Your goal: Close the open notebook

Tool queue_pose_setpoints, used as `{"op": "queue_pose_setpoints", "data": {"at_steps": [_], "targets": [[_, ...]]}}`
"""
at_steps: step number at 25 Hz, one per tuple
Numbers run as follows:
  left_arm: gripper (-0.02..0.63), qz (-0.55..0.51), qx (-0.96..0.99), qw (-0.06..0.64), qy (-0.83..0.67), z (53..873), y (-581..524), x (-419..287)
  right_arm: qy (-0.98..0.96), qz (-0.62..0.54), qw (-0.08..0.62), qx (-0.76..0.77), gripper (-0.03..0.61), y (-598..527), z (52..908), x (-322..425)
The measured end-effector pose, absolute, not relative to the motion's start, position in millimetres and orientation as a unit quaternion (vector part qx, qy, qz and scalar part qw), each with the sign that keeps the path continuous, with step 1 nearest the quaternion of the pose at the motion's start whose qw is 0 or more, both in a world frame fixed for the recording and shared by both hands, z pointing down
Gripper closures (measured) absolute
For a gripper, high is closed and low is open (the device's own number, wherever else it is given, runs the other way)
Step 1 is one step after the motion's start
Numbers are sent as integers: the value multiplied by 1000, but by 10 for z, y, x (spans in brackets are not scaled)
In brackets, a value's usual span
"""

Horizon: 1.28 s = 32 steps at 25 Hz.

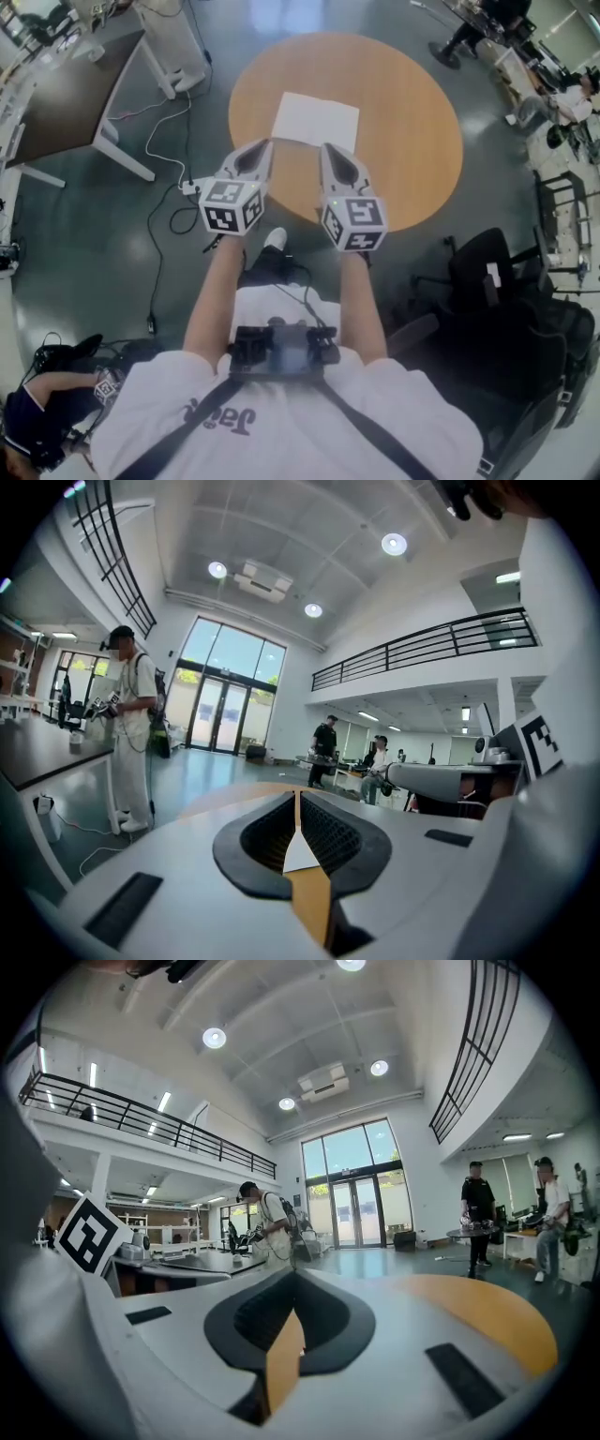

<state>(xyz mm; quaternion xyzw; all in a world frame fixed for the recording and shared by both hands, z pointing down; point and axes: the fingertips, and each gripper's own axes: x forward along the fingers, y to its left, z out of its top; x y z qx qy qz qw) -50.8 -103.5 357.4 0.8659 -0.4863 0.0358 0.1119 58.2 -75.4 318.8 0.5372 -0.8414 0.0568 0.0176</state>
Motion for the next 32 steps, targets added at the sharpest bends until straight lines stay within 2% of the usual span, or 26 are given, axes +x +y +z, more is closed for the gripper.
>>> {"op": "queue_pose_setpoints", "data": {"at_steps": [18,32], "targets": [[598,127,846,249,-454,4964,-2033,-568,-834,132,88,529,561,-1790,4025,396],[584,162,840,314,-413,5706,-2480,-633,-823,160,153,523,561,-2399,4502,112]]}}
